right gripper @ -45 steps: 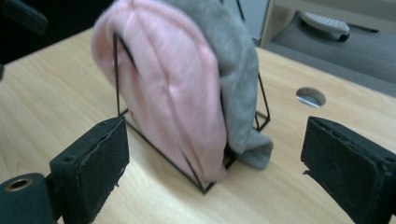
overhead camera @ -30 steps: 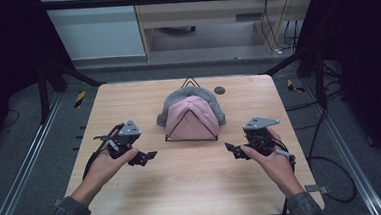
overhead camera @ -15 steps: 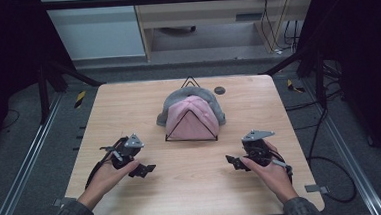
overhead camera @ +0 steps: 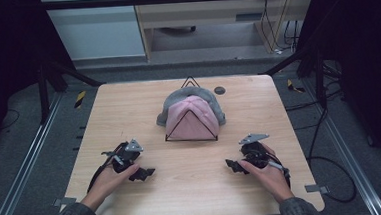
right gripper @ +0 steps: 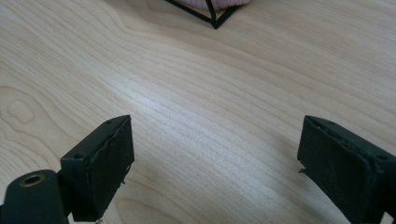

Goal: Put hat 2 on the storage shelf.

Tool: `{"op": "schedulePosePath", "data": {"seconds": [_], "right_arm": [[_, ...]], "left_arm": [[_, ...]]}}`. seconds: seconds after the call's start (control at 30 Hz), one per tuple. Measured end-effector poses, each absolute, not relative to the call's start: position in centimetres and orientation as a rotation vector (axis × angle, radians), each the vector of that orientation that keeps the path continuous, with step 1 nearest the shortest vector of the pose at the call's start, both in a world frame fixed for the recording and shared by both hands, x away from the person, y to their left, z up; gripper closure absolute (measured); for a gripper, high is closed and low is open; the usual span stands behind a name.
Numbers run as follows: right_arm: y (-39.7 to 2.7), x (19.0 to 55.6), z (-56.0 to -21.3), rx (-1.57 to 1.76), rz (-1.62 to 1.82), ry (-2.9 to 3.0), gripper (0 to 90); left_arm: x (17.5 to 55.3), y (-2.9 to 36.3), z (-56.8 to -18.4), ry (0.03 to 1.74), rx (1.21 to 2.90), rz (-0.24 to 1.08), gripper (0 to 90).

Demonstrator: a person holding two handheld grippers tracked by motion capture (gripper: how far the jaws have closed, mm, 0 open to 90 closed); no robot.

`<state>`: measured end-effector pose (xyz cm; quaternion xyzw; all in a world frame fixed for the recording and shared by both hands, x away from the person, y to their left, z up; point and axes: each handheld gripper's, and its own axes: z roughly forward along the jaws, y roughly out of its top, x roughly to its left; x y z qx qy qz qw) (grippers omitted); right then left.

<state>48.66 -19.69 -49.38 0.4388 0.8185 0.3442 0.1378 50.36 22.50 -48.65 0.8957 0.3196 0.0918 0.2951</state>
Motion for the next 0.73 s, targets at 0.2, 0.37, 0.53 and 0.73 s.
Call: {"op": "schedulePosePath", "data": {"seconds": [0.2, 0.37, 0.53, 0.73], "right_arm": [[-19.7, 48.7, -49.8, 1.275, 0.978, 2.376, 9.0], [-19.4, 48.5, -50.3, 1.262, 0.958, 2.366, 4.2], [-18.7, 47.7, -51.2, 1.188, 0.977, 2.304, 0.4], [-18.7, 47.6, -51.2, 1.191, 0.977, 2.303, 0.4]], "left_arm": [[50.2, 22.2, -49.1, 0.844, 2.398, 0.243, 5.6], [50.0, 22.1, -49.5, 0.845, 2.381, 0.286, 3.7], [49.8, 22.3, -50.3, 0.838, 2.31, 0.337, 0.0], [49.7, 22.5, -50.5, 0.817, 2.294, 0.338, 0.0]]}}
